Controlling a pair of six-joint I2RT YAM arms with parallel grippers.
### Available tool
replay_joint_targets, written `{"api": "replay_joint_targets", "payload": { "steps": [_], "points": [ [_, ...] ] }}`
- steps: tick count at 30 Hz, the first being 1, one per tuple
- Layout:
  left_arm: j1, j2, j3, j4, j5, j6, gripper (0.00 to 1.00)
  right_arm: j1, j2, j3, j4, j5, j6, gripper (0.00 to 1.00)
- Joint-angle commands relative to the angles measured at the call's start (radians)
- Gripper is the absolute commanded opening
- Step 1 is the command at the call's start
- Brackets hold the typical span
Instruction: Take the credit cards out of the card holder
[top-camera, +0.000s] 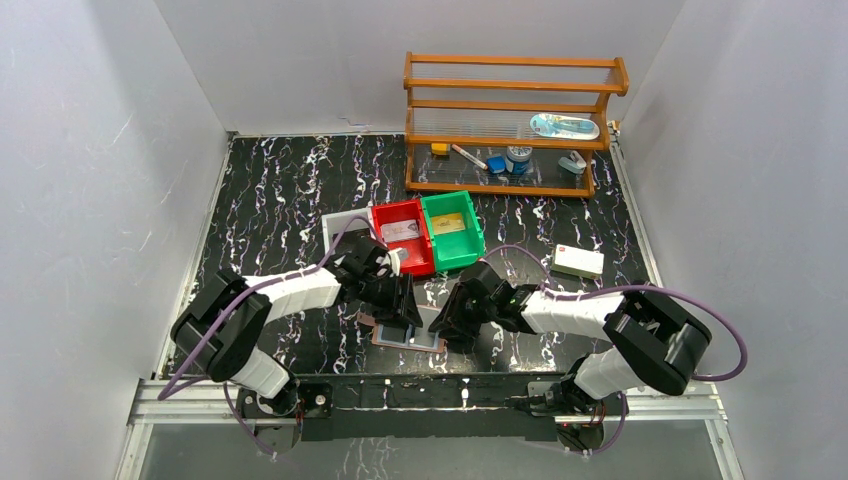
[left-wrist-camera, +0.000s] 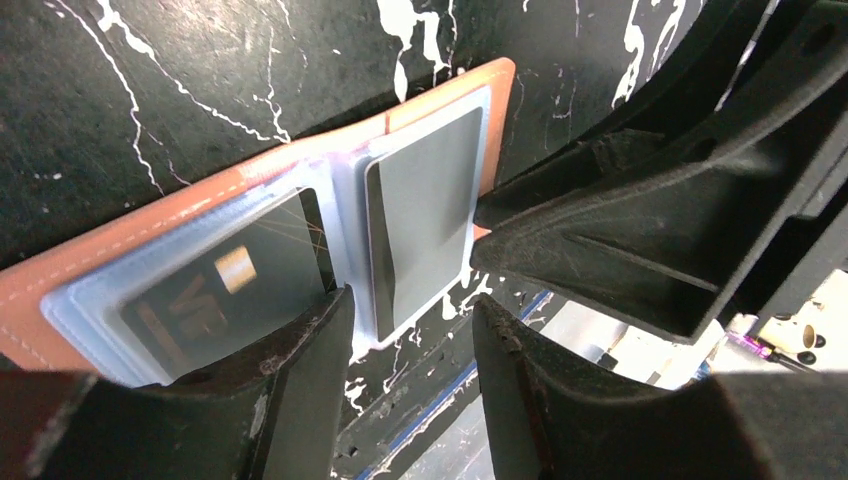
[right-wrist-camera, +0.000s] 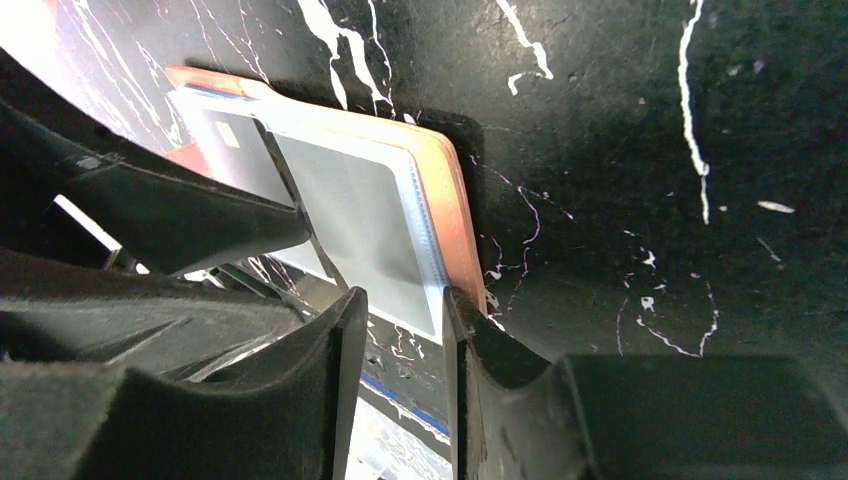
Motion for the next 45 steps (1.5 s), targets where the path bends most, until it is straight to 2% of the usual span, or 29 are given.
{"api": "replay_joint_targets", "payload": {
  "steps": [1,8,12,20,29,34,40,45],
  "points": [
    [-0.006,0.028,-0.017,0.034,0.016,0.005,0.45,0.006,0.027,-0.028,-0.023,0.019,-0.008,0.43],
    [-0.006,0.053,-0.041,0.035,-0.013,0.011,0.42,0.004,0.043,-0.027,0.004,-0.001,-0.010,0.43],
    [-0.007,0.047,-0.067,0.047,-0.013,0.003,0.35,0.006,0.052,-0.028,0.024,-0.013,-0.013,0.43],
    [-0.007,0.024,-0.110,0.167,0.020,-0.098,0.11,0.005,0.067,-0.020,0.023,-0.021,-0.014,0.42],
    [-0.007,-0.049,-0.106,0.134,0.016,-0.095,0.10,0.006,0.048,-0.001,-0.036,0.017,-0.017,0.42],
    [-0.008,-0.082,-0.107,0.134,0.031,-0.093,0.03,0.005,0.031,0.010,-0.059,0.036,-0.023,0.42],
    [-0.008,-0.086,-0.110,0.128,0.021,-0.111,0.02,0.006,-0.013,0.060,-0.094,0.045,-0.070,0.42],
    [-0.009,-0.088,-0.112,0.126,0.011,-0.125,0.06,0.006,-0.089,0.085,-0.082,0.058,-0.098,0.43]
  ]
}}
